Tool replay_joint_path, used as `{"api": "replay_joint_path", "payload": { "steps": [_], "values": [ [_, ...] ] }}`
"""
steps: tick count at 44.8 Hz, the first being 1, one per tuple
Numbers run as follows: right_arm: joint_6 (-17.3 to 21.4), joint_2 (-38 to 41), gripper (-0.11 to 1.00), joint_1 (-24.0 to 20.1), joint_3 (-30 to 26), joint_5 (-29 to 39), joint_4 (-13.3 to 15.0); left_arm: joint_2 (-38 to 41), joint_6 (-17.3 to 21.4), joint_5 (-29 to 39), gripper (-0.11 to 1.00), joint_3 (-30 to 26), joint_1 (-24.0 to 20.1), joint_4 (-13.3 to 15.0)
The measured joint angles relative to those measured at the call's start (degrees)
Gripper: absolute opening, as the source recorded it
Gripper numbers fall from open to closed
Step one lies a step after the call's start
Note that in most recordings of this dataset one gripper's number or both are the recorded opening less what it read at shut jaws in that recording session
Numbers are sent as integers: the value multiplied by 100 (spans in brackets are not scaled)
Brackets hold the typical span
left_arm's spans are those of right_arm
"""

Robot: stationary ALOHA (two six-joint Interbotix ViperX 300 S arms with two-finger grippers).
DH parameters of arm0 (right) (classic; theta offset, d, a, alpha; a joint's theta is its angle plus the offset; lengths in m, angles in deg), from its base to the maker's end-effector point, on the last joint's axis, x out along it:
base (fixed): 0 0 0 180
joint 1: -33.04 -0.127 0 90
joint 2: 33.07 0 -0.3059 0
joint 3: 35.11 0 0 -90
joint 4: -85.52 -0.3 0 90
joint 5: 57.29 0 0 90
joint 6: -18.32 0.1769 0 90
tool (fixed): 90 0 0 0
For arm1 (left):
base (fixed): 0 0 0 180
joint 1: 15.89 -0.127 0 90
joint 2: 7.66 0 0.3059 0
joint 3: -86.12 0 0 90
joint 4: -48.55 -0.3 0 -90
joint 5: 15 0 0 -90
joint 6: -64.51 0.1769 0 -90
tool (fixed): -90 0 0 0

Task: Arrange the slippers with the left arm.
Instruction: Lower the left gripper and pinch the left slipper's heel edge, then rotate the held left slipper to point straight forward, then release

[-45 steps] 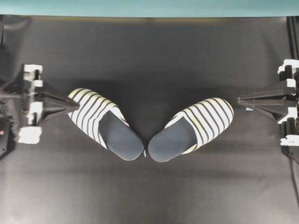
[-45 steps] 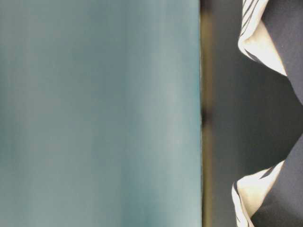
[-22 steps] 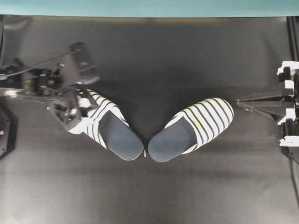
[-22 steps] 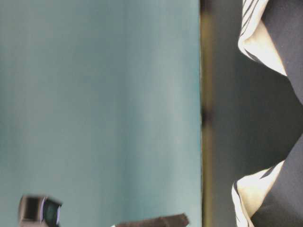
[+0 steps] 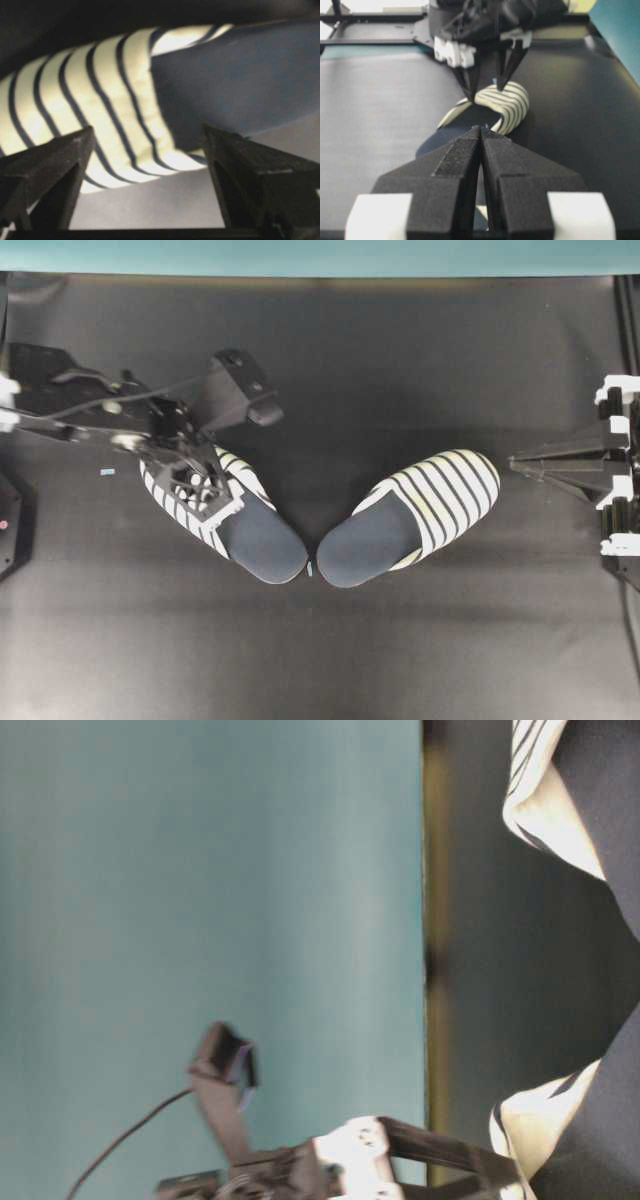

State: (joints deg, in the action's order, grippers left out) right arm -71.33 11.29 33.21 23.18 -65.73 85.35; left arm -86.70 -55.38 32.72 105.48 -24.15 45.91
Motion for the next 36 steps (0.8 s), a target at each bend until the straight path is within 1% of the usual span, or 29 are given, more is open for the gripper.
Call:
{"api": "replay_joint_path", "payload": {
  "steps": [12,18,23,27,31,33,36],
  "values": [
    [0,-9,0,0,53,0,0,255,0,-123,80,-18,-132,-26],
    [0,-9,0,0,62,0,0,308,26,-202,75,-18,-132,-35],
    [-9,-9,0,0,88,0,0,308,62,-202,58,-18,-141,-44],
    [0,-9,0,0,97,0,0,308,158,-158,34,-18,-149,-44],
    [0,-9,0,0,105,-9,0,308,413,-35,10,-44,-158,-44],
    [0,-9,0,0,105,-9,0,308,589,18,3,-97,-167,-44],
    [0,-9,0,0,105,-9,0,308,888,88,2,-193,-176,-53]
  ]
}}
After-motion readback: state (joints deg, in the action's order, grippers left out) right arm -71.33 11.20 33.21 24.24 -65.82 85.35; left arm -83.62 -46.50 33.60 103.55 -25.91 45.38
